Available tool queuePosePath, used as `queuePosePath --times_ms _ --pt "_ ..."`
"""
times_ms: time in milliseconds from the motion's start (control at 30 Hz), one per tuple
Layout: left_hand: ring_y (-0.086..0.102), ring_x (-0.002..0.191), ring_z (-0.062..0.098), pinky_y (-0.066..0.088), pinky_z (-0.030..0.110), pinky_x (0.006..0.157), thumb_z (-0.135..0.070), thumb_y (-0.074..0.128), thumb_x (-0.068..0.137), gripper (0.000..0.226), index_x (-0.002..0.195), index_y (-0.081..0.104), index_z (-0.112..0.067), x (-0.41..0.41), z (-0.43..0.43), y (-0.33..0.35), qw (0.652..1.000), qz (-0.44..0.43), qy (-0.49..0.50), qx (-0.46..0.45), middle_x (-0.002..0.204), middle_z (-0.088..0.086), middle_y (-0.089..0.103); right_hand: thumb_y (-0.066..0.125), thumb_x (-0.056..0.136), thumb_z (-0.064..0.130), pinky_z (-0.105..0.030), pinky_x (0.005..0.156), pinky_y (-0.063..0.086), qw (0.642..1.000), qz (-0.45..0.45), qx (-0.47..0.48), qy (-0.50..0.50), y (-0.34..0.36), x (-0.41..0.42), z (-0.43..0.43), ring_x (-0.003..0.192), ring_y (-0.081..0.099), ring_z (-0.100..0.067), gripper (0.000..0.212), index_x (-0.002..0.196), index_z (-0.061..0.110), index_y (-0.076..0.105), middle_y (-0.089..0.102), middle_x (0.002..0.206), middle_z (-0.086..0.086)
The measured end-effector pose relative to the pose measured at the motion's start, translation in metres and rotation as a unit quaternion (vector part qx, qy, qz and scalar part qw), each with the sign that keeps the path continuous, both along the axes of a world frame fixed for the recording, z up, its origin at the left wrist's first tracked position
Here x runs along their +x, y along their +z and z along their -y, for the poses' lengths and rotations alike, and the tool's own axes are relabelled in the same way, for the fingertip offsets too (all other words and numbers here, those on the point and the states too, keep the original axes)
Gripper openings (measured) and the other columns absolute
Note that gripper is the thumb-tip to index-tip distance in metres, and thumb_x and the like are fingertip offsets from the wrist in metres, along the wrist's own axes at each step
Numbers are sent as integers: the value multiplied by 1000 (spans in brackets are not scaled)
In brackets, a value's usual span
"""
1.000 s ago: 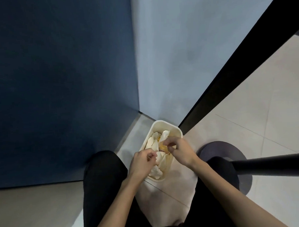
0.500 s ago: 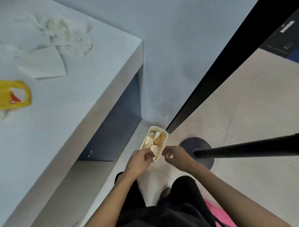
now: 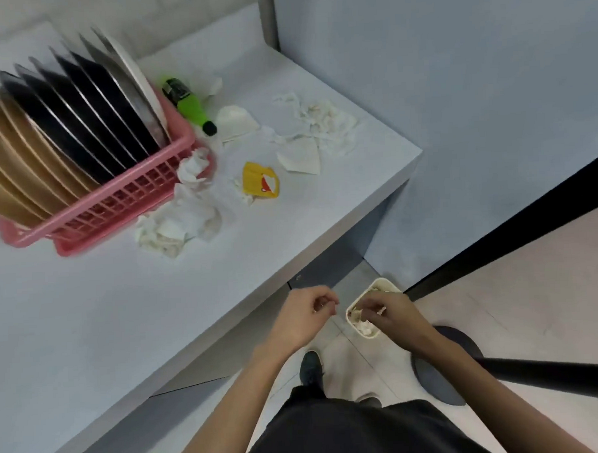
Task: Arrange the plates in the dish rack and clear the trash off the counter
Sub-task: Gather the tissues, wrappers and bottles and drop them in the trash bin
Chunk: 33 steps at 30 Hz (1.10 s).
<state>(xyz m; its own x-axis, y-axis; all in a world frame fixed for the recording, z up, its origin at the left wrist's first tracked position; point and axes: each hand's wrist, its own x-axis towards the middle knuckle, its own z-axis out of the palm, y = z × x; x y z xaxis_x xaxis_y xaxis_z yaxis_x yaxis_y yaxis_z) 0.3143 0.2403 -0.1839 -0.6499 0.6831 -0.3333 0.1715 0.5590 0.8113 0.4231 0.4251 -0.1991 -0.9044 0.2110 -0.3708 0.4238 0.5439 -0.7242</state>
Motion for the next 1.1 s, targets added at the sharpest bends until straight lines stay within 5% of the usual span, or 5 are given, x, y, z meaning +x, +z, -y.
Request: queuePosePath --times_ms 200,500,733,933,1100 --pt "62 79 2 42 11 68 -12 62 92 15 93 71 -25 -40 62 32 986 -74 142 39 86 -13 70 63 92 7 -8 68 44 995 -51 -46 70 37 -65 44 76 64 -1 13 93 17 71 72 80 8" --pt "58 95 15 50 31 82 -5 70 81 32 110 67 -19 -124 161 52 899 -249 359 5 110 -6 65 64 90 5 -11 69 45 987 -120 -54 94 54 -154 90 80 61 -7 18 86 23 68 69 85 7" --pt "34 137 27 36 47 109 -41 74 80 75 144 42 -22 -177 194 16 922 -219 296 -118 152 2 38 66 87 13 -21 90 42 954 -223 64 191 67 -236 145 117 45 -7 32 118 21 60 47 125 6" --pt "35 137 18 34 37 111 -22 66 88 26 115 64 -25 -164 190 -23 893 -302 330 -50 152 -7 40 54 96 40 -39 120 21 925 -244 172 234 27 -275 183 148 11 -25 67 155 27 24 9 164 -7" --pt "40 130 11 43 34 105 -25 57 87 31 118 64 -22 -173 195 -21 876 -274 393 47 141 -18 44 48 97 44 -41 115 34 922 -256 180 228 -12 -278 187 144 22 -21 51 145 34 38 28 156 4"
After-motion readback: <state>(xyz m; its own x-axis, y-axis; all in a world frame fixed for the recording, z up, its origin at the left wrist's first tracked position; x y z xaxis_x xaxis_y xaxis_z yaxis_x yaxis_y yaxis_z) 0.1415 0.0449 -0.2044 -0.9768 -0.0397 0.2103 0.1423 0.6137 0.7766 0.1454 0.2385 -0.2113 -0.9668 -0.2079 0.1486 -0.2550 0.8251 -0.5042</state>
